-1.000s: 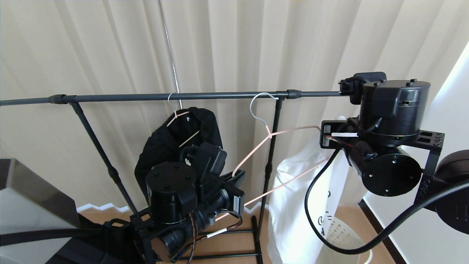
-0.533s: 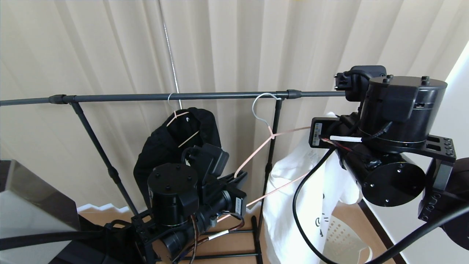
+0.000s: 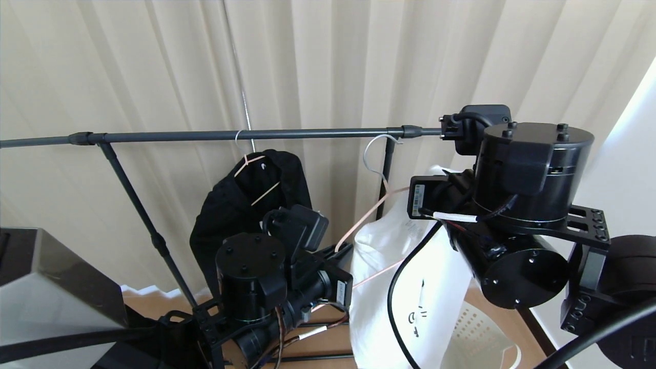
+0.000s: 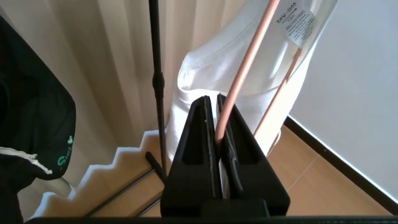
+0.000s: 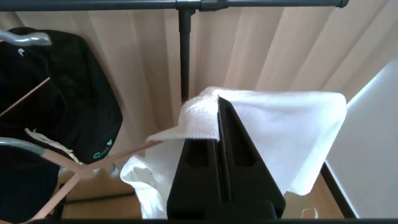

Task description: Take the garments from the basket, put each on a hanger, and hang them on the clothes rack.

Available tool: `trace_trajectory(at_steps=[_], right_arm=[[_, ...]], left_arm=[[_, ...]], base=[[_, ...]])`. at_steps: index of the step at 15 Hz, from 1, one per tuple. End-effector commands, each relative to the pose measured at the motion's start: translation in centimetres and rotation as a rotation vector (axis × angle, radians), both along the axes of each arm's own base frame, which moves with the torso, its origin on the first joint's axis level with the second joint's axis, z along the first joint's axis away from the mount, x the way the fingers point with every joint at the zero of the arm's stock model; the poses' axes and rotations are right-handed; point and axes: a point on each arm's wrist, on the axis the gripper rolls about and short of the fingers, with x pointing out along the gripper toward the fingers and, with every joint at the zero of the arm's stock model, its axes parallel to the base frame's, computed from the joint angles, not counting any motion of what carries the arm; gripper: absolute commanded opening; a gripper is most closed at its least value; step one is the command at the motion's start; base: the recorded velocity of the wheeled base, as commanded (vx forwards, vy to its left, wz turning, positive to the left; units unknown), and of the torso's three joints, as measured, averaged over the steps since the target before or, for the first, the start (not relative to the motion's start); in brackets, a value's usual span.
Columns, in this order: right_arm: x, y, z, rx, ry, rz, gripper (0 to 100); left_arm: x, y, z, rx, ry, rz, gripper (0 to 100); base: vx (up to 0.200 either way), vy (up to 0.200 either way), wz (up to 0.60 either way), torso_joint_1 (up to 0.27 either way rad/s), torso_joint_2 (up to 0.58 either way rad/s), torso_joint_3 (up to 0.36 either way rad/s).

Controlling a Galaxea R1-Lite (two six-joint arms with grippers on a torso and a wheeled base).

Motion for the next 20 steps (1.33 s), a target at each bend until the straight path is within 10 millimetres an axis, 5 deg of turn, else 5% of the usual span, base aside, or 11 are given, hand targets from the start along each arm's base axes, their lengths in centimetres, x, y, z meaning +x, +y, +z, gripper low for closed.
trace_trajectory(at_steps=[1, 8, 9, 15, 20], right_arm=[[-0.7, 0.8, 0.1, 0.009, -0.007, 0.033, 0], [-1.8, 2.3, 0.4, 0.074, -0.056, 0.096, 0], [-1.8, 2.3, 0.4, 0.079, -0.06, 0.092, 100], [-0.7, -0.2, 2.1, 0.108, -0.097, 0.018, 100], [-0.6, -0.2, 1.8, 0.101, -0.09, 0.015, 100]], left_arm=[[0.1, -0.2, -0.5, 0.01, 0.01, -0.001, 0], [0.0, -0.7, -0.6, 0.005, -0.005, -0.014, 0], [0.0, -0.7, -0.6, 0.004, -0.006, -0.014, 0], [-0.6, 0.3, 0.0, -0.007, -0.083, -0.014, 0], [0.0, 0.8, 0.9, -0.034, -0.111, 0.01, 0]], base=[[0.0, 0.0, 0.0, 0.0, 0.0, 0.0], [0.0, 0.0, 0.0, 0.0, 0.0, 0.0], [0.0, 0.0, 0.0, 0.0, 0.0, 0.0], [0.0, 0.0, 0.0, 0.0, 0.0, 0.0], [0.0, 0.0, 0.0, 0.0, 0.0, 0.0]])
